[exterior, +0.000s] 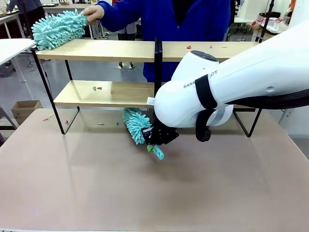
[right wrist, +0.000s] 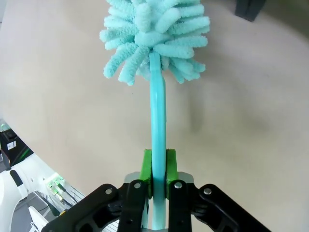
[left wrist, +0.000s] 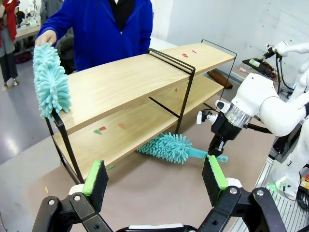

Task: Clean the shelves.
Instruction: Clean a randomly selected level of the Shelf with the Duster.

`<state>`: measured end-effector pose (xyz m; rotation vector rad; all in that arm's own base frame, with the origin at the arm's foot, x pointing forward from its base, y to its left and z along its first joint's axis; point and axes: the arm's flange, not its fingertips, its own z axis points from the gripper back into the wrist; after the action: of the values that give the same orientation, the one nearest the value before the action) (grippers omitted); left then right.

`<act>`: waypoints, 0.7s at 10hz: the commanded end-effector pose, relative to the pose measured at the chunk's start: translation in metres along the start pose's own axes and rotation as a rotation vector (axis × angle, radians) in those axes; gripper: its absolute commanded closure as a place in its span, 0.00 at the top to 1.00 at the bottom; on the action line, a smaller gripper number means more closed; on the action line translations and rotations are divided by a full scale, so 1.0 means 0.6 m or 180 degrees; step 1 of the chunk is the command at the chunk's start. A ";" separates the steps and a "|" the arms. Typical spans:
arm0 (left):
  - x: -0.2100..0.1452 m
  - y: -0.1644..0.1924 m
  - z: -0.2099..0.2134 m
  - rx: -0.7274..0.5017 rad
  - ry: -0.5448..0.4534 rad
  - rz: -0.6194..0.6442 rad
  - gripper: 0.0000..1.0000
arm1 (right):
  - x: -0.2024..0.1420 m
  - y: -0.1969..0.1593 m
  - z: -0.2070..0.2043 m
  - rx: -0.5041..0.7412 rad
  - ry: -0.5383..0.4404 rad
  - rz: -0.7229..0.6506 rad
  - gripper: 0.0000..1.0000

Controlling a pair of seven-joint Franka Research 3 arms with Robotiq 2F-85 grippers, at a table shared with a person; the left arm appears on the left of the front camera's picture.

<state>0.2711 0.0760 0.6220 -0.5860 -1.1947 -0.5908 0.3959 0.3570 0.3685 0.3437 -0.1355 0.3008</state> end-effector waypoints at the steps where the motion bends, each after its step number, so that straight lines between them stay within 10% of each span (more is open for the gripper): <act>1: 0.000 -0.001 -0.001 -0.0022 -0.0008 0.0008 1.00 | 0.017 0.022 -0.006 0.0058 0.0100 0.0139 0.13; 7: 0.000 -0.001 -0.001 -0.0022 -0.0008 0.0008 1.00 | 0.036 0.093 -0.034 0.0331 0.0491 0.0569 0.13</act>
<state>0.2711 0.0760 0.6220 -0.5859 -1.1947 -0.5908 0.3991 0.4206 0.3708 0.3914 -0.0248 0.4731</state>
